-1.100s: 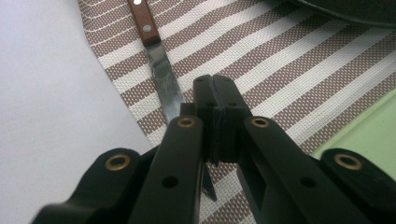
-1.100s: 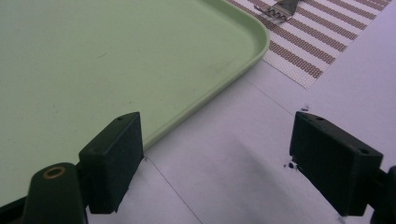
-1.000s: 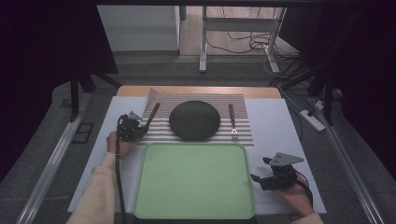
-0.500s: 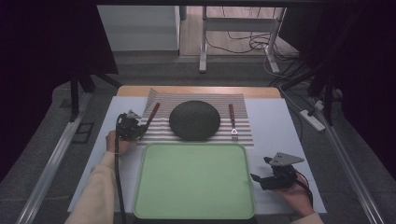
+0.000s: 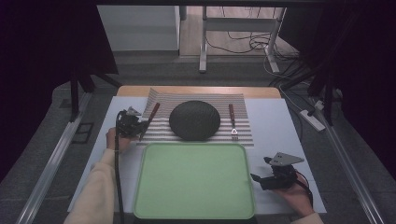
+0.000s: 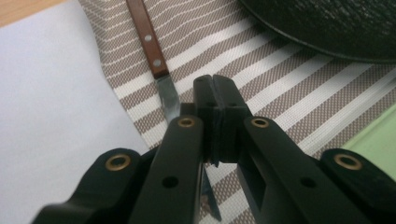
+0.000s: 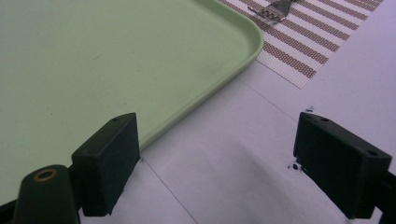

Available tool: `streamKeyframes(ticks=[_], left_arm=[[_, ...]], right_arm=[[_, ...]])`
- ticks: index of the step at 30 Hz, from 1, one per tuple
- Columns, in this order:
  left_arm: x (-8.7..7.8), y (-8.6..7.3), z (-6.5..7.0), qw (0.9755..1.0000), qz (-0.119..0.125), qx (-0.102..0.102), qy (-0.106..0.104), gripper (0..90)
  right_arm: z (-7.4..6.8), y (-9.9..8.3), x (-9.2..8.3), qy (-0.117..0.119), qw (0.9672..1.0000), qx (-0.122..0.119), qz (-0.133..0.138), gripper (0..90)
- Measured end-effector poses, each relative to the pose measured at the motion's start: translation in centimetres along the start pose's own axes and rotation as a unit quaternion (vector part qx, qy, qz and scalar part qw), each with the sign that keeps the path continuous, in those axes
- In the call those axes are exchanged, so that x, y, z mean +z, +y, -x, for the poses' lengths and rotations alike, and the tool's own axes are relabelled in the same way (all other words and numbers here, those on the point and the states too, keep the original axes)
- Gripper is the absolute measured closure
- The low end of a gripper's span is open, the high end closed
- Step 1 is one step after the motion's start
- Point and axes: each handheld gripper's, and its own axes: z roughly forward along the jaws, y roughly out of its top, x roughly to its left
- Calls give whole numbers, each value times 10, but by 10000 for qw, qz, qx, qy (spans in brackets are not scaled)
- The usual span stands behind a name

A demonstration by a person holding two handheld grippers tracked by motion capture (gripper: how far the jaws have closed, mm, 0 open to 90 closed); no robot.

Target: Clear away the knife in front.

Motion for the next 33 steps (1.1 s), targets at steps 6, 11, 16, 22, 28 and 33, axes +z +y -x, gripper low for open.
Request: streamKeyframes(ticks=[6,11,16,22,28,33], left_arm=[[-5,15,1,9999,50,134,63,886],[-11,25,-1,9997,103,174,136,886],[-12,37,-4,9994,89,233,239,886],[4,48,-11,9989,-73,253,377,886],[27,58,-27,9982,-201,148,550,886],[49,61,-40,9970,-365,74,681,886]], right_arm=[[1,0,0,-28,10000,26,-6,148],[1,0,-1,-29,10000,48,15,149],[1,0,-1,-25,10000,60,26,148],[1,0,-1,-27,10000,67,29,148],[2,0,-1,-31,10000,70,10,148],[2,0,0,-29,10000,86,9,148]])
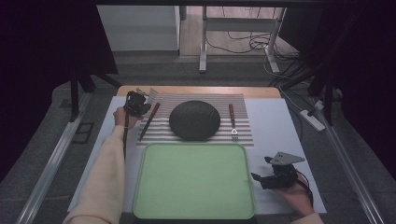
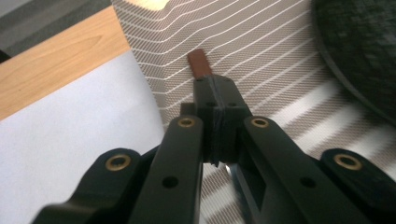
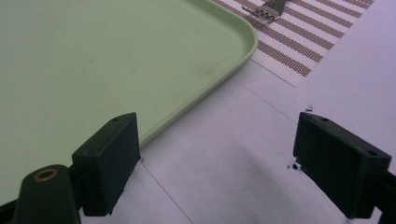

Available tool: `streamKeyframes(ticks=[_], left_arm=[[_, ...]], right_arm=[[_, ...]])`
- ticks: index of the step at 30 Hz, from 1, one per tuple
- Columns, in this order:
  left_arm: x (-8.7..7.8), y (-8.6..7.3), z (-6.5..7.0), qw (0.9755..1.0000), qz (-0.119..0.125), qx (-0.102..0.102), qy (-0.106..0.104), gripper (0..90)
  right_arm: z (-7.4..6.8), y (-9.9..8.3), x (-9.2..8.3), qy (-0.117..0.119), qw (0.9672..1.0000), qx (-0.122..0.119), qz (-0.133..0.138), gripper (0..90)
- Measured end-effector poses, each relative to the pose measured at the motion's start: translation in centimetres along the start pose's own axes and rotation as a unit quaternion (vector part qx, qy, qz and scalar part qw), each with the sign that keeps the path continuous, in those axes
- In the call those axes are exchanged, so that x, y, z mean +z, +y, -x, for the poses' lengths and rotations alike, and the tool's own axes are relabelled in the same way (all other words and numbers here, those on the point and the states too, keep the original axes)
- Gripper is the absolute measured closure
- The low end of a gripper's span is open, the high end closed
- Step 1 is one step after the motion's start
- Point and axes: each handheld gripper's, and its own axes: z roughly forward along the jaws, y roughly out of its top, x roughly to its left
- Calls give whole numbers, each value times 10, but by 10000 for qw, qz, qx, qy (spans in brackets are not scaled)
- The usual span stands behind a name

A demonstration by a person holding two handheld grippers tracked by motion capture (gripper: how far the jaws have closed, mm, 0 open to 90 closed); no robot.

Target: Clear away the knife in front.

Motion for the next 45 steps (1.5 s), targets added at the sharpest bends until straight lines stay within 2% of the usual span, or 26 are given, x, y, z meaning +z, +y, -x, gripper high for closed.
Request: streamKeyframes(ticks=[4,7,11,13,16,19,20,23,24,25,26,28,32,38,43,45], left_arm=[[17,-1,-4,9999,-108,-97,-24,886],[22,-1,-3,9998,-166,-111,-52,886],[29,1,5,9996,-271,-9,-128,886],[30,3,9,9996,-243,15,-175,886],[31,6,17,9989,-331,178,-270,887],[33,9,25,9984,-370,333,-250,886],[29,11,24,9991,-230,321,-171,887],[26,13,19,9995,-163,260,-106,887],[24,12,10,9996,-236,176,57,887],[24,12,10,9996,-236,176,57,886],[25,10,5,9993,-323,122,152,886],[28,7,-1,9988,-442,69,185,887],[34,3,-2,9985,-548,19,46,887],[40,7,9,9980,-612,183,7,886],[39,8,14,9978,-576,332,-72,887],[39,9,14,9979,-551,332,-81,886]], right_arm=[[0,0,-1,18,10000,6,9,148],[0,-1,-1,11,10000,21,30,148],[0,-1,-1,13,10000,20,46,148],[0,-1,-1,12,10000,17,48,148],[0,-1,-2,16,10000,17,58,148],[0,-1,-2,19,10000,13,51,148],[0,-1,-2,17,10000,19,58,148],[0,-1,-2,10,10000,23,43,148],[1,-1,-2,10,10000,22,35,148],[1,-1,-2,10,10000,22,35,148],[0,-1,-2,14,10000,20,39,148],[0,-1,-1,14,10000,23,35,148],[1,-1,-1,15,10000,28,16,149],[0,-1,-2,1,10000,28,27,148],[1,-2,-1,15,10000,22,14,148],[0,-1,-1,17,10000,20,19,148]])
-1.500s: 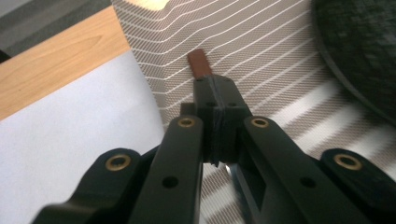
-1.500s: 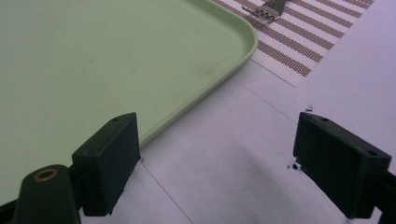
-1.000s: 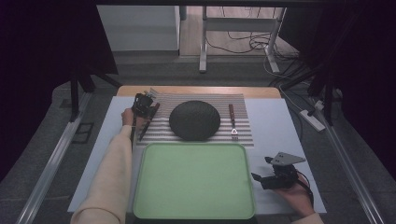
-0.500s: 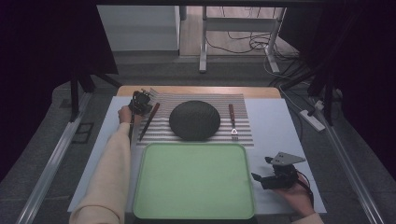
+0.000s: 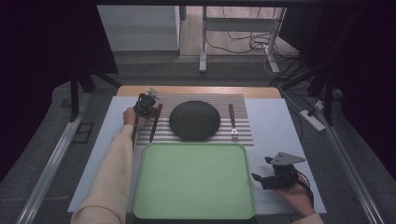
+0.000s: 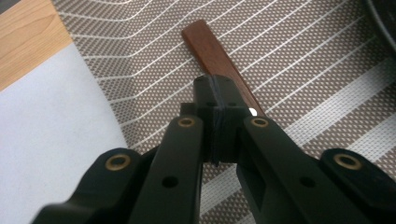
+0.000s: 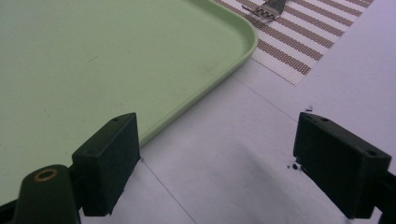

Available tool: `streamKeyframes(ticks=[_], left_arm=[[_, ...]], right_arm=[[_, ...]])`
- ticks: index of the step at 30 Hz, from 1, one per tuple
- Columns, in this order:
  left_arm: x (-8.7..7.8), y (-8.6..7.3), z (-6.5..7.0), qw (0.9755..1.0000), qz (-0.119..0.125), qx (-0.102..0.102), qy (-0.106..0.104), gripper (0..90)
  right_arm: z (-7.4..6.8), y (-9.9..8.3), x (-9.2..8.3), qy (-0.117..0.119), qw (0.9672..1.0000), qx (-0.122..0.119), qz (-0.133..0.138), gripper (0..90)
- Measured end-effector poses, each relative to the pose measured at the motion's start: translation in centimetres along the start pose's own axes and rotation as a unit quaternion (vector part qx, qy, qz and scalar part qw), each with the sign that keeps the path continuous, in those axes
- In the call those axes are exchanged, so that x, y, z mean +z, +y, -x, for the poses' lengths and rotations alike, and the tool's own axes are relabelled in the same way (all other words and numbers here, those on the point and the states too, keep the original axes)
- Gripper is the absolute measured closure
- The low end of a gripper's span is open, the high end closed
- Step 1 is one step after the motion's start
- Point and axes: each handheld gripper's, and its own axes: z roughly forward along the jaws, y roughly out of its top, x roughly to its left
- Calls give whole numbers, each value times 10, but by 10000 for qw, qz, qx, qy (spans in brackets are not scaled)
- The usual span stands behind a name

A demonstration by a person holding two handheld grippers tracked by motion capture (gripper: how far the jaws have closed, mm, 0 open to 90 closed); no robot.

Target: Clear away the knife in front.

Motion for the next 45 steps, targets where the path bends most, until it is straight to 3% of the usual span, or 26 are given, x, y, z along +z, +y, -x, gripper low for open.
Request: streamKeyframes(ticks=[8,10,19,22,24,26,27,28,30,32,34,35,38,45], left_arm=[[9,7,-6,9996,47,-131,247,886],[12,9,-6,9997,121,-190,138,886],[12,17,9,9993,176,152,-291,886],[9,18,15,9991,146,218,-318,882],[7,18,14,9993,143,161,-313,843],[1,19,11,9994,150,105,-305,706],[-3,19,9,9995,146,79,-278,517],[-6,19,9,9996,129,73,-260,517],[-16,19,7,9996,85,114,-225,399],[-27,20,6,9993,102,115,-341,361],[-34,22,8,9983,-28,220,-543,336],[-35,23,9,9973,-167,277,-653,300],[-33,26,16,9935,-578,391,-899,303],[-19,26,18,9900,-1047,234,-913,348]], right_arm=[[0,0,0,-8,10000,12,-25,148],[1,-1,1,-8,10000,22,-33,148],[1,-1,1,-8,10000,41,-46,148],[1,-1,0,0,10000,35,-28,148],[1,-1,0,2,10000,32,-28,148],[2,-1,0,6,10000,34,-32,148],[2,-1,0,7,10000,40,-22,148],[2,-1,0,7,10000,40,-22,148],[2,-1,0,8,10000,29,-21,149],[1,-1,0,14,10000,33,-31,148],[1,-1,1,12,10000,37,-24,148],[1,-1,0,16,10000,36,-24,149],[0,0,1,13,10000,24,-38,149],[0,0,1,20,10000,26,-42,149]])
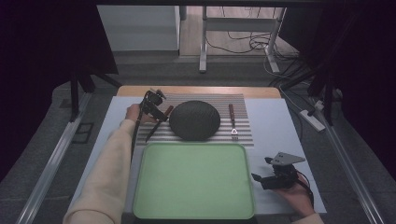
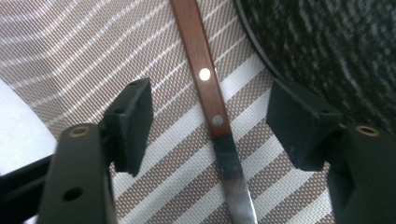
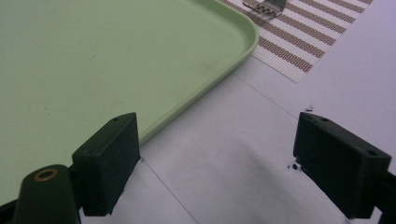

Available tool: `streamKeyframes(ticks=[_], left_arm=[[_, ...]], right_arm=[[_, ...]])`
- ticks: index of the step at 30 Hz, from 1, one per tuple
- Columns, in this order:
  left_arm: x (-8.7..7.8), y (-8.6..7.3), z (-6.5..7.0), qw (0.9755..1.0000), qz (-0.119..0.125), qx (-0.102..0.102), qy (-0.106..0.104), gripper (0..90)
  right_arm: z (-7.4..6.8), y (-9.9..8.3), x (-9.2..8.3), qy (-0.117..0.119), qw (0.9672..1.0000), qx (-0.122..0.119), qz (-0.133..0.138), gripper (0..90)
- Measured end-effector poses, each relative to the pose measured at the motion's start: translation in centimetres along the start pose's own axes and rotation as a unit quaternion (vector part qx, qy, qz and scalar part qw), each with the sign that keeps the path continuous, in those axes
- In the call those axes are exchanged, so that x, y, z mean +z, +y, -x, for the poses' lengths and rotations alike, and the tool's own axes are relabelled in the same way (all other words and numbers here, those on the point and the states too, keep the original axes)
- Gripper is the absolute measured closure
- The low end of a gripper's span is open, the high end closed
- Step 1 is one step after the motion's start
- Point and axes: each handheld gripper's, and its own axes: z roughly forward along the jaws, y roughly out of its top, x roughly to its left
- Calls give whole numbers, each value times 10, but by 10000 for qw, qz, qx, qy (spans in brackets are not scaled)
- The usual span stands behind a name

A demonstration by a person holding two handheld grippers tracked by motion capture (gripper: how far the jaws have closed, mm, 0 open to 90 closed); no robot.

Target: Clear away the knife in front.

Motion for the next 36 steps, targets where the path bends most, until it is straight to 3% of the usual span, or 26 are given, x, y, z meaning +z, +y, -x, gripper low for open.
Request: streamKeyframes(ticks=[5,10,15,21,22,30,36], left_arm=[[6,0,-1,9998,-185,-23,-102,444],[10,1,1,9995,-282,-10,-153,601],[11,5,7,9992,-394,-11,-120,708],[10,8,10,9987,-501,-16,-86,745],[10,10,13,9982,-583,103,11,774],[12,20,21,9946,-936,378,260,774],[12,21,19,9944,-963,410,171,776]], right_arm=[[0,0,0,14,10000,7,-14,149],[0,0,0,9,10000,15,-5,149],[0,0,0,10,10000,15,-10,149],[-1,0,0,16,10000,4,-13,148],[-1,0,0,23,10000,-7,-20,149],[-1,0,1,58,10000,-13,-66,148],[0,0,1,62,10000,-6,-68,148]])
